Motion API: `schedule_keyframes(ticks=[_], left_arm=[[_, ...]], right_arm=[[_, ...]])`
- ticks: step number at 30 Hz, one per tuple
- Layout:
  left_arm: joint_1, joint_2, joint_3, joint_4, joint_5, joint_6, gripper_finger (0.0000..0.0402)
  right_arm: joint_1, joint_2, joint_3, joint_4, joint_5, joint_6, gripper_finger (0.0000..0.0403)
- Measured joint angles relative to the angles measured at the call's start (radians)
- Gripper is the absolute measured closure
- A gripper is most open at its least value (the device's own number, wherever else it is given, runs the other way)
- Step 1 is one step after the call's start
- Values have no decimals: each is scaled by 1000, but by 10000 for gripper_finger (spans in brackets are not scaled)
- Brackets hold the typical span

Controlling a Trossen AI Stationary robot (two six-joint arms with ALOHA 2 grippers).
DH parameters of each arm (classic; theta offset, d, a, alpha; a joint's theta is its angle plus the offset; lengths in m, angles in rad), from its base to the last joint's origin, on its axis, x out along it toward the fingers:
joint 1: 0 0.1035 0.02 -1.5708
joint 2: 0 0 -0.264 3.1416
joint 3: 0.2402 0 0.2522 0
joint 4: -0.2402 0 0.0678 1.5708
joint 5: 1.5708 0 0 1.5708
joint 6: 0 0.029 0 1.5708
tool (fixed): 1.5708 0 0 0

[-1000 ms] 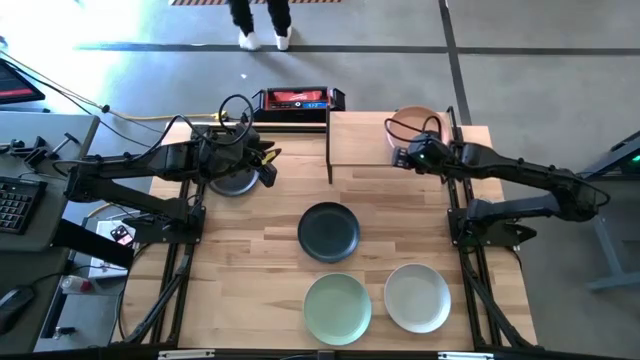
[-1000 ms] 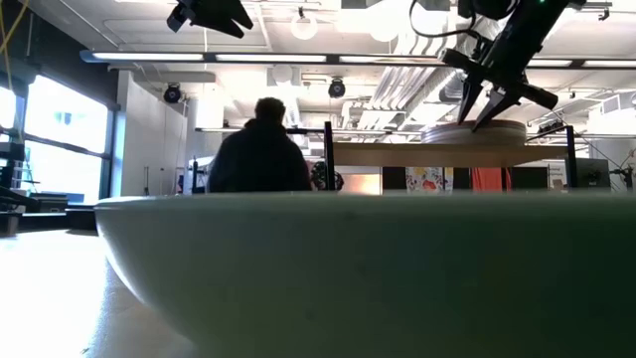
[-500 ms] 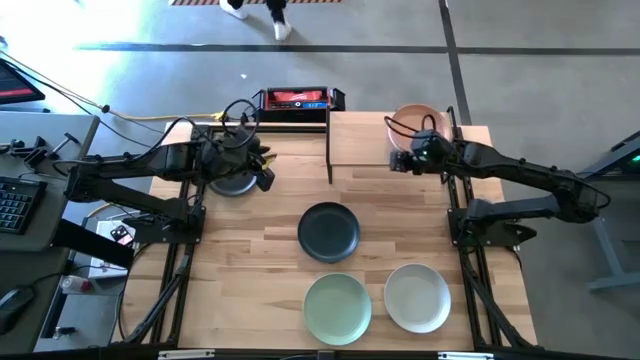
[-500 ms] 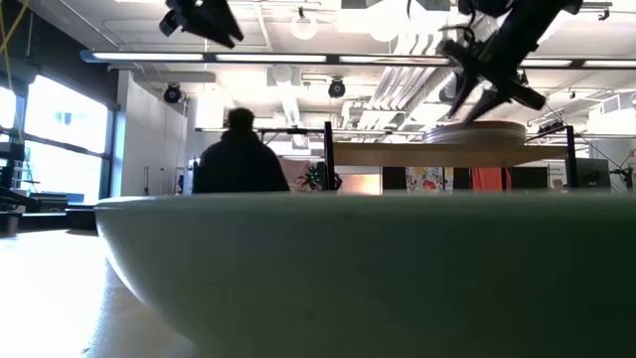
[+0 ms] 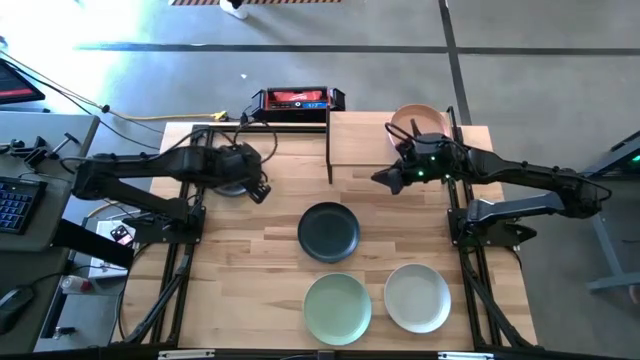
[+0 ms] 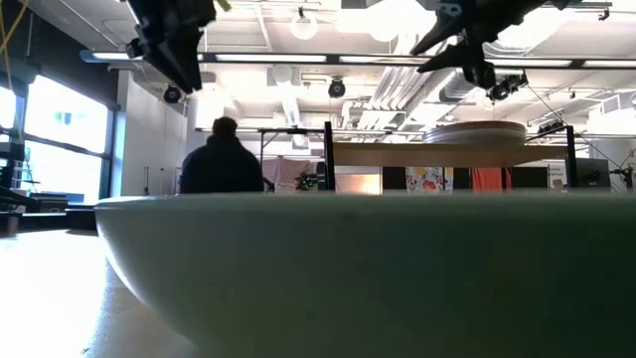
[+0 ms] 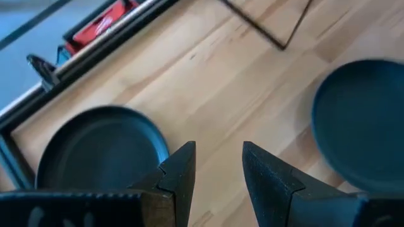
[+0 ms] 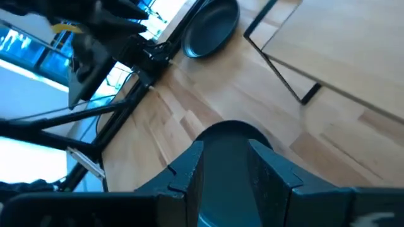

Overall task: Place and stack plates onto a shelf
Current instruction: Put the top black plate on the shelf

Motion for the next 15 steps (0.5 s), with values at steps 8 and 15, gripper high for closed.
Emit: schedule_keyframes(ticks=[8, 15], left_arm=[[51, 167, 0, -8, 76, -19, 284], [116, 314, 0, -9, 133, -51, 284]], right_arm=[[-2, 0, 0, 20, 0, -117, 300], [-2, 0, 0, 15, 0, -213, 300]])
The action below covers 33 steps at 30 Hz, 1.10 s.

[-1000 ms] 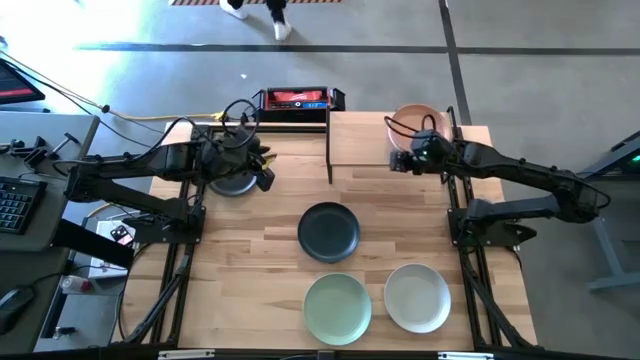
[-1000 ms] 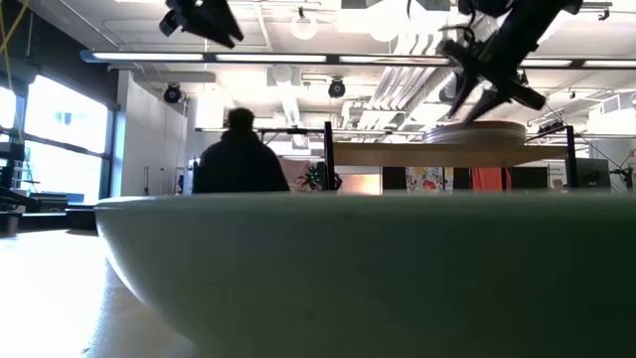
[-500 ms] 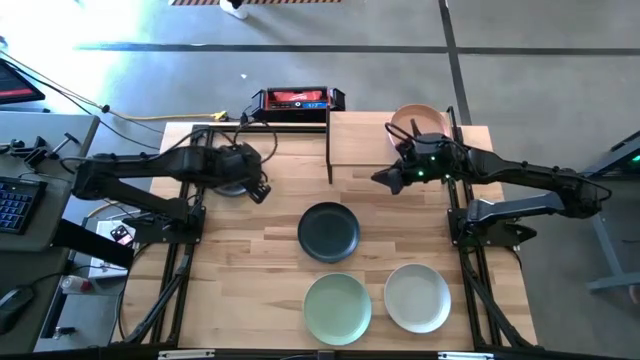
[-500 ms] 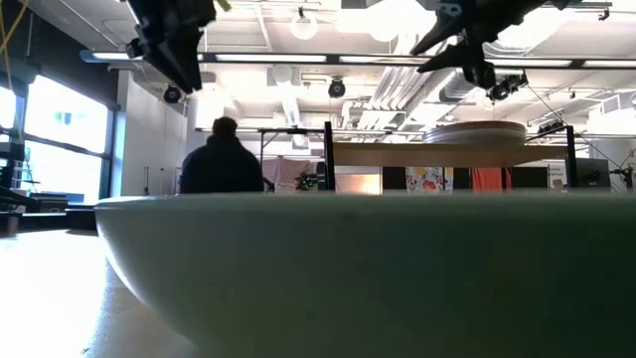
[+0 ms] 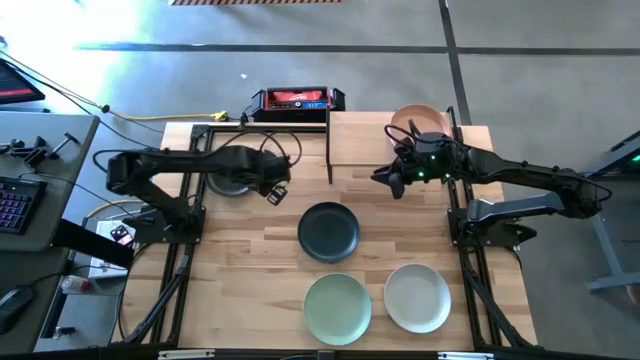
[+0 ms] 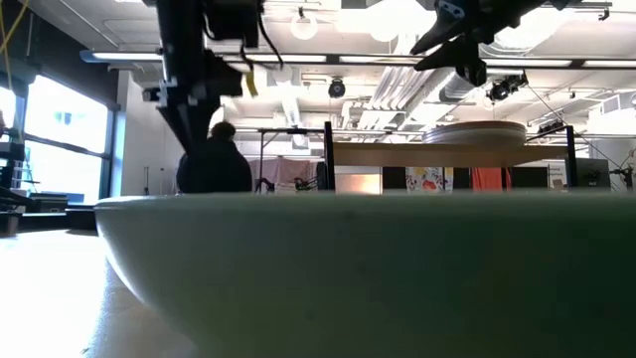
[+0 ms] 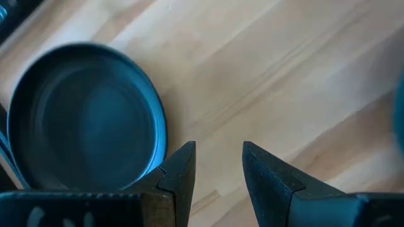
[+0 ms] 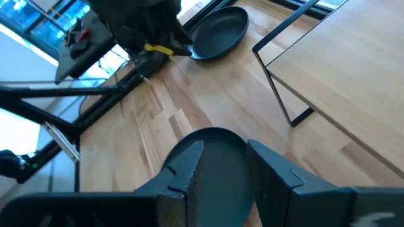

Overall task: Place and stack plates onto a shelf
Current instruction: Put the top black plate on the shelf

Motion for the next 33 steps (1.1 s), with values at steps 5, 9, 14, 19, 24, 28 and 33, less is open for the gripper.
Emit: schedule_keyframes(ticks=[5, 9, 14, 19, 24, 28, 33], left_arm=[[37, 87, 0, -21, 12, -22, 284], [62, 146, 0, -33, 24, -28, 284], [92, 213, 0, -38, 22, -25, 284], [123, 280, 0, -49, 23, -19, 284], [153, 334, 0, -56, 24, -19, 284], [175, 361, 0, -56, 25, -7, 284], [212, 370, 0, -53, 24, 33, 284]], right_arm=[[0, 0, 0, -24, 0, -15, 300], [0, 0, 0, -44, 0, -14, 300], [0, 0, 0, -49, 0, -15, 300], [0, 0, 0, -60, 0, -51, 300], [0, 0, 0, -60, 0, -60, 300], [0, 0, 0, -65, 0, -59, 300], [0, 0, 0, -70, 0, -63, 300]])
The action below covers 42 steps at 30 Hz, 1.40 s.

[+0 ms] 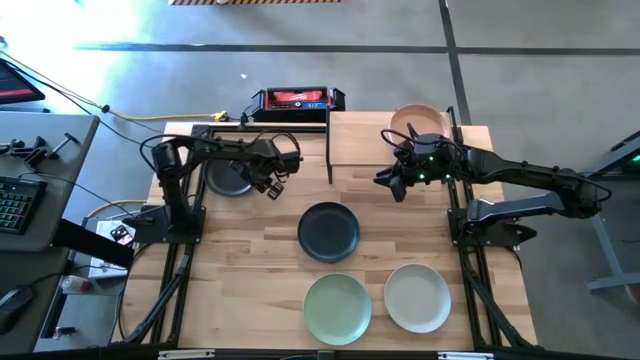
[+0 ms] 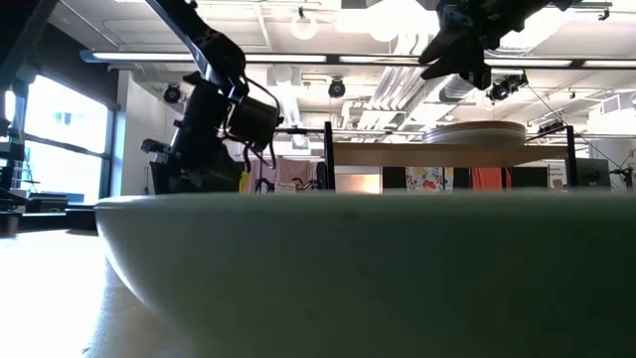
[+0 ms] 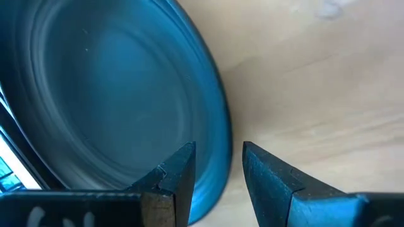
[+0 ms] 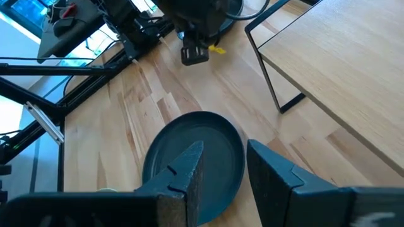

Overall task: Place and stack plates onto a shelf
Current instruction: Put the top black plate on the shelf

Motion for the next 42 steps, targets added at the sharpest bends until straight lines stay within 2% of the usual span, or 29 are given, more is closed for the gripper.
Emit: schedule_keyframes(ticks=[7, 19, 33, 42], left_arm=[[46, 0, 0, 27, 6, 56, 284], [64, 0, 0, 42, 1, 110, 287], [65, 0, -1, 67, 0, 167, 391], [65, 0, -1, 90, 3, 169, 394]], right_arm=[[0, 0, 0, 0, 0, 0, 300], [0, 0, 0, 1, 0, 0, 300], [0, 0, 0, 4, 0, 4, 300], [0, 0, 0, 4, 0, 8, 300]])
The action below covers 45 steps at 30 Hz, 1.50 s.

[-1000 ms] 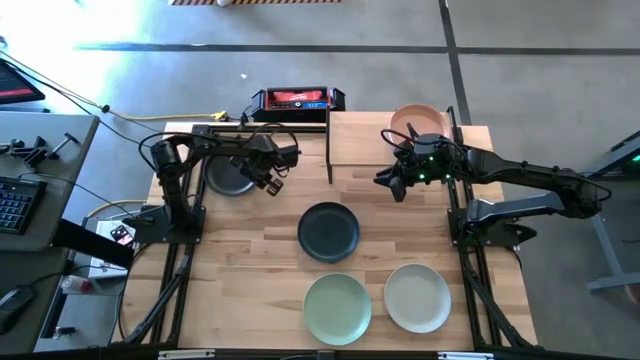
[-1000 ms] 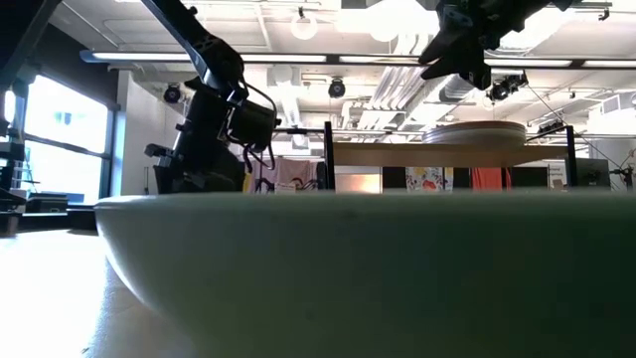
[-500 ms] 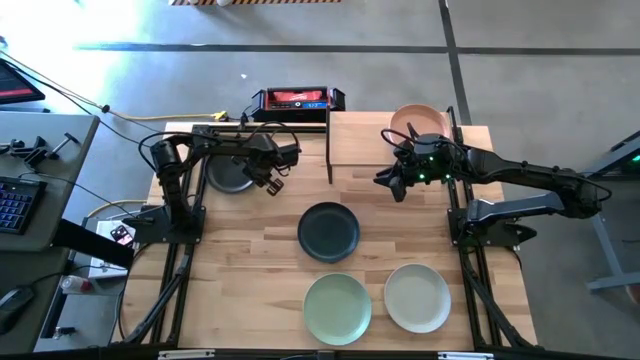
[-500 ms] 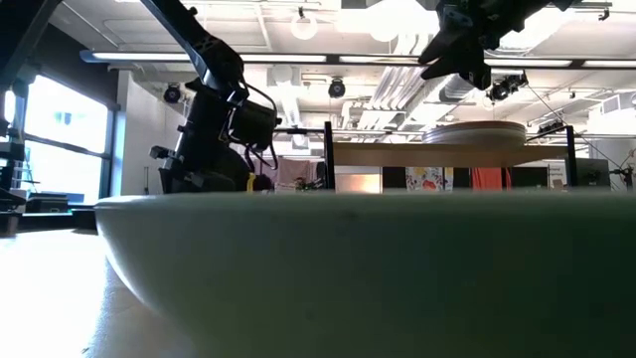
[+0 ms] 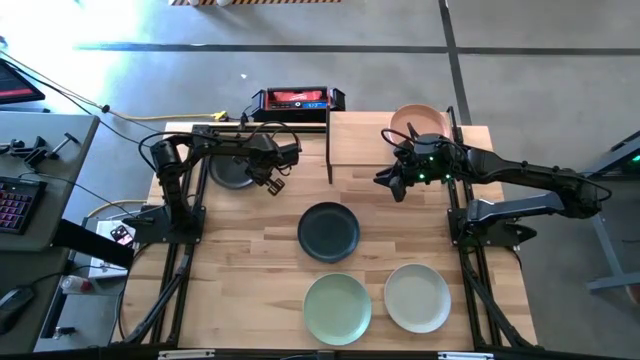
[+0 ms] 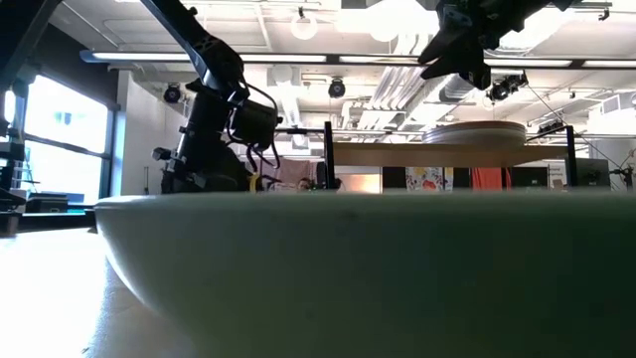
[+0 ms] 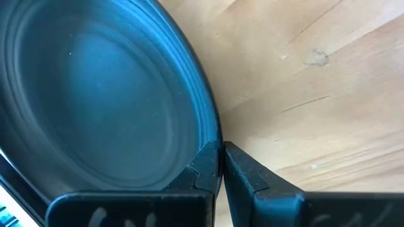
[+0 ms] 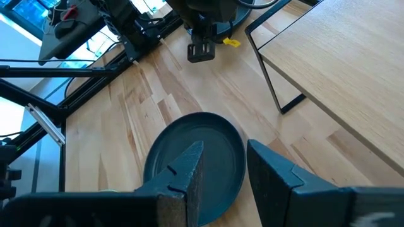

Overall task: Place and stack plates onto a shelf
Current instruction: Put the top black plate on the shelf

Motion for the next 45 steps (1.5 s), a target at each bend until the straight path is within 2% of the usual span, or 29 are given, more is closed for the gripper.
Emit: schedule_keyframes(ticks=[6, 13, 21, 29, 37, 45], left_arm=[[0, 0, 0, 0, -2, 7, 387], [1, 0, 0, 0, 25, 9, 351], [7, 0, 0, 1, 2, -4, 319], [19, 12, 0, 27, -1, 28, 339], [12, 14, 0, 24, -20, 56, 394], [-35, 11, 0, -10, -24, 87, 398]], right_arm=[[0, 0, 0, 0, 0, 0, 300], [0, 0, 0, 0, 0, 0, 300], [0, 0, 0, 0, 0, -2, 300], [0, 0, 0, 0, 0, 0, 300], [0, 0, 0, 0, 0, 0, 300], [0, 0, 0, 0, 0, 0, 300]])
